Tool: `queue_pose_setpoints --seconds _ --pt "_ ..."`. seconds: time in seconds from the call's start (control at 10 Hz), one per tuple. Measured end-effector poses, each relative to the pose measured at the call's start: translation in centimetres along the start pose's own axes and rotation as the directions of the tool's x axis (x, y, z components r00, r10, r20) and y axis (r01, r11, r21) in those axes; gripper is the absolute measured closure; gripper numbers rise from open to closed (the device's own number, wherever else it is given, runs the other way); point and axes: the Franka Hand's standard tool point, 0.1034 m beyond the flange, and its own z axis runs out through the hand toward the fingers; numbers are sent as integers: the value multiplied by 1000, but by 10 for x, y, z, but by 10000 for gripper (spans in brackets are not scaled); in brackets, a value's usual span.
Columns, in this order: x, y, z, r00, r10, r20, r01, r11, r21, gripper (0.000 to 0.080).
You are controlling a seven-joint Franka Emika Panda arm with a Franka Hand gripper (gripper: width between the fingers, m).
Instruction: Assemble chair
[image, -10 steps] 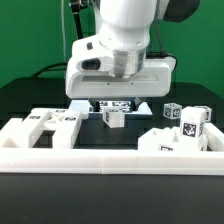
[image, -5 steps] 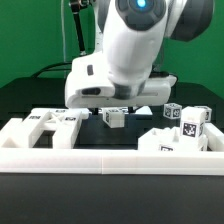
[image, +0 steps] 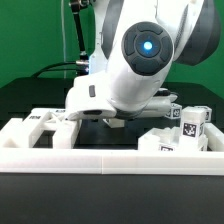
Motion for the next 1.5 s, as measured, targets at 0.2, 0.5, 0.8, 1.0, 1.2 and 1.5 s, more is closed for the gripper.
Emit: queue_pose_setpoints --seconds 0.2,0.5,0.8,1.0,1.2,1.5 --pt "0 -1 2 1000 9 2 -9 1000 -1 150" --pt "-1 -1 2 1000 10 1 -10 1000 -1 408" --pt "0 -2 2 1000 11 1 -11 1000 -1 510" --pt "0 -1 -2 1000 12 -4 -12 1000 1 510" --pt "-6 1 -22 1000 14 -14 -14 1000 8 510" --pt "-19 -5 -66 998 15 -56 -13 999 32 509"
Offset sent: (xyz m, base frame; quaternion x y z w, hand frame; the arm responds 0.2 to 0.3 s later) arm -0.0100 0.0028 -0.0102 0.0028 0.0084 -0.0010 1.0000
